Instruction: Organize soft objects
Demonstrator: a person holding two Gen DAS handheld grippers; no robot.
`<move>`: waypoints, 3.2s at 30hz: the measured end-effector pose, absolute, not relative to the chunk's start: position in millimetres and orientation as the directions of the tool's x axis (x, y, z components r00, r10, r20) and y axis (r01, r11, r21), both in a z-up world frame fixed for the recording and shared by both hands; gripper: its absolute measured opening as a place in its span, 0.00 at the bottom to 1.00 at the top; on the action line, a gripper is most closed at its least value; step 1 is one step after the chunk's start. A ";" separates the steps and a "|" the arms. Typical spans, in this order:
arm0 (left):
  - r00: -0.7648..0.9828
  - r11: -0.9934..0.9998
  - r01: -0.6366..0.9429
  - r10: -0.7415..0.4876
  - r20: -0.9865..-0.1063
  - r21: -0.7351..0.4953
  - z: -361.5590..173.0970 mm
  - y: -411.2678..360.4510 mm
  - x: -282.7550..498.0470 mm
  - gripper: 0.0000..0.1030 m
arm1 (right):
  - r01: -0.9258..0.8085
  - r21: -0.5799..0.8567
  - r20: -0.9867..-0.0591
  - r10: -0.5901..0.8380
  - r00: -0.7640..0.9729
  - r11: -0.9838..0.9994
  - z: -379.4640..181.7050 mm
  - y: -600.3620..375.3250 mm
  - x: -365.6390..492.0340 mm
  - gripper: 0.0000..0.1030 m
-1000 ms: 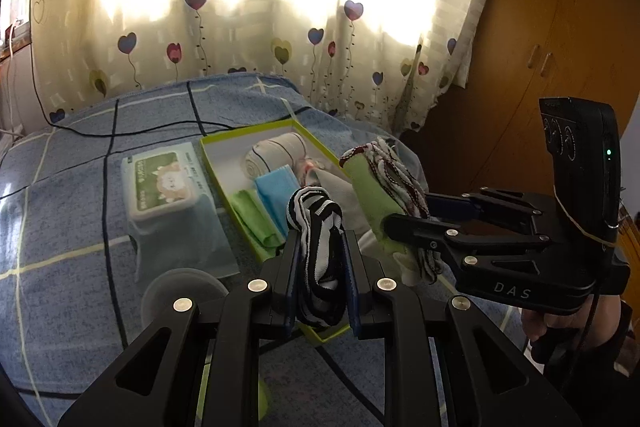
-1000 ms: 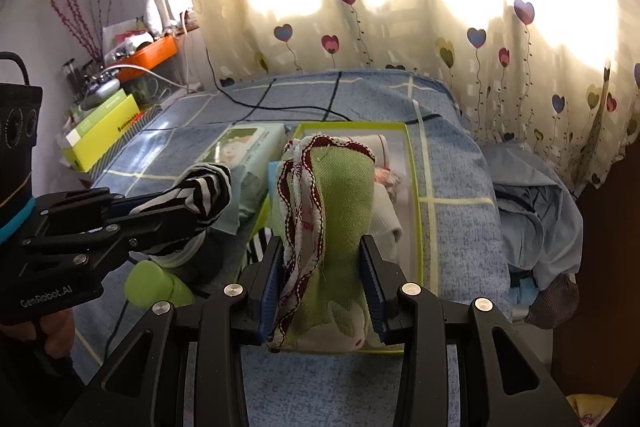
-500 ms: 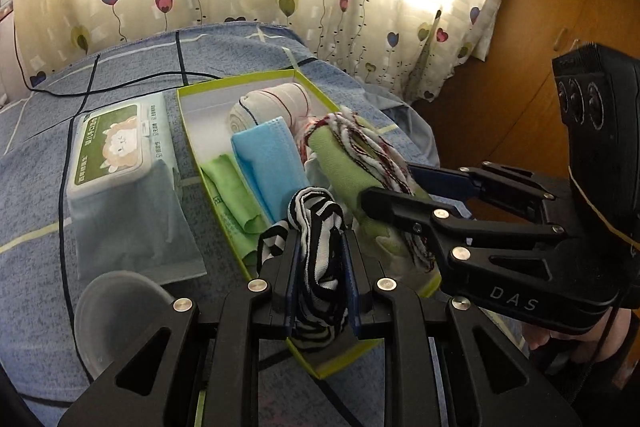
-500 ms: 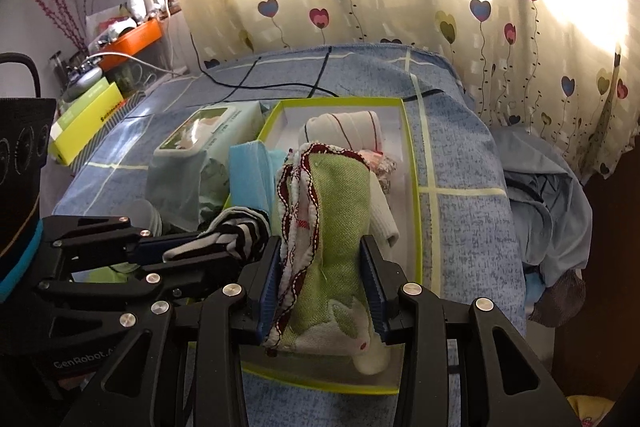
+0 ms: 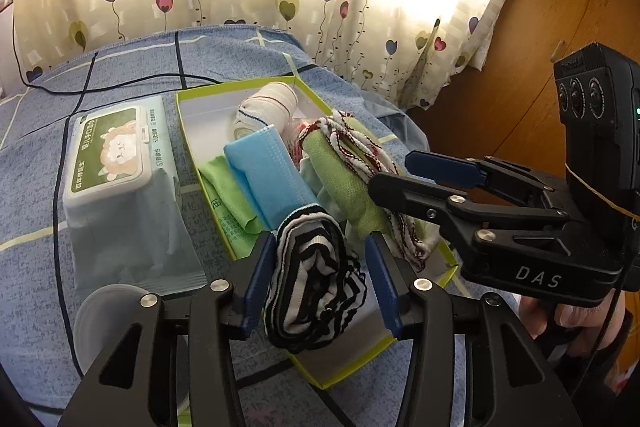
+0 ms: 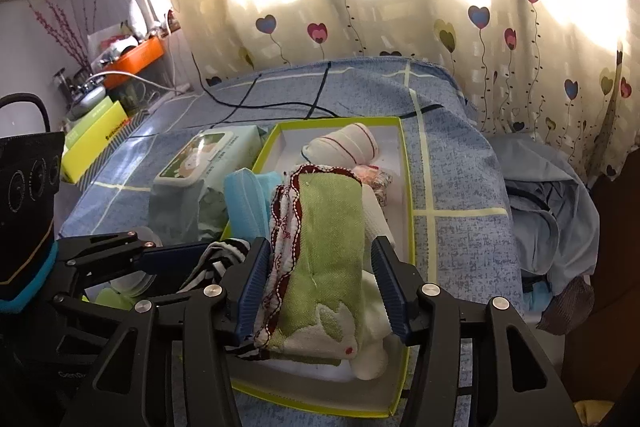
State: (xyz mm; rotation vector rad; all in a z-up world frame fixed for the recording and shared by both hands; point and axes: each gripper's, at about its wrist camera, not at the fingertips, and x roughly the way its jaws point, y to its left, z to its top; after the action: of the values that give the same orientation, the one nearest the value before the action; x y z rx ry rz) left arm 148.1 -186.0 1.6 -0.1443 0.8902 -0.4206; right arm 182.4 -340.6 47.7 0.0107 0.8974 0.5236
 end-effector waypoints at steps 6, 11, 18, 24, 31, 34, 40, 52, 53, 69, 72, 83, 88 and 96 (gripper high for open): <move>0.570 0.909 0.296 -0.415 -0.709 -0.294 9.0 -180.0 141.2 0.47 | -0.419 0.225 -0.716 0.441 0.542 0.880 59.4 -349.0 170.1 0.50; 0.586 0.910 0.298 -0.414 -0.697 -0.290 14.9 -177.4 137.2 0.47 | -0.411 0.209 -0.710 0.427 0.560 0.887 65.8 -349.1 161.6 0.51; 0.613 0.914 0.309 -0.402 -0.680 -0.261 24.9 -176.3 123.7 0.47 | -0.410 0.154 -0.715 0.387 0.582 0.899 72.8 -340.2 143.3 0.55; 0.638 0.920 0.319 -0.385 -0.666 -0.226 30.8 -175.3 107.9 0.47 | -0.416 0.125 -0.717 0.372 0.590 0.901 78.0 -333.8 128.1 0.57; 0.672 0.943 0.294 -0.322 -0.668 -0.158 36.7 -171.0 91.7 0.47 | -0.409 0.098 -0.730 0.345 0.590 0.907 79.6 -326.8 115.0 0.58; 0.677 0.948 0.286 -0.304 -0.671 -0.140 38.0 -169.4 86.6 0.47 | -0.405 0.086 -0.733 0.333 0.594 0.910 80.8 -323.9 107.8 0.58; 0.676 0.947 0.288 -0.308 -0.670 -0.144 40.1 -165.8 78.4 0.47 | -0.400 0.071 -0.738 0.318 0.595 0.914 82.0 -320.0 96.8 0.58; 0.686 0.953 0.270 -0.291 -0.666 -0.138 39.0 -161.3 64.4 0.47 | -0.391 0.063 -0.746 0.304 0.593 0.918 80.3 -315.8 84.5 0.58; 0.689 0.954 0.269 -0.288 -0.666 -0.134 38.6 -161.5 62.9 0.47 | -0.390 0.065 -0.746 0.304 0.592 0.919 80.0 -315.0 83.1 0.58; 0.689 0.956 0.259 -0.282 -0.667 -0.137 35.7 -153.3 50.5 0.47 | -0.385 0.059 -0.761 0.292 0.580 0.921 76.9 -304.6 68.3 0.58; 0.689 0.956 0.261 -0.284 -0.667 -0.136 36.0 -152.8 49.4 0.47 | -0.388 0.059 -0.761 0.293 0.579 0.920 76.7 -304.5 68.5 0.58; 0.684 0.959 0.254 -0.272 -0.677 -0.128 34.2 -154.3 52.7 0.47 | -0.389 0.057 -0.762 0.292 0.578 0.920 77.4 -301.3 67.5 0.58; 0.683 0.959 0.253 -0.271 -0.678 -0.128 33.7 -154.6 53.8 0.47 | -0.393 0.059 -0.762 0.296 0.576 0.918 76.9 -298.7 67.2 0.58; 0.684 0.959 0.252 -0.270 -0.677 -0.128 33.4 -154.8 54.9 0.47 | -0.399 0.060 -0.765 0.299 0.570 0.915 74.3 -296.2 68.9 0.58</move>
State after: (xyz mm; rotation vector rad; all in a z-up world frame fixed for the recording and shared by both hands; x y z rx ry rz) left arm 54.9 -154.8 33.4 -0.0252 0.7630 -0.2922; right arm 68.9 -296.2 74.3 -0.1239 0.8729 0.4108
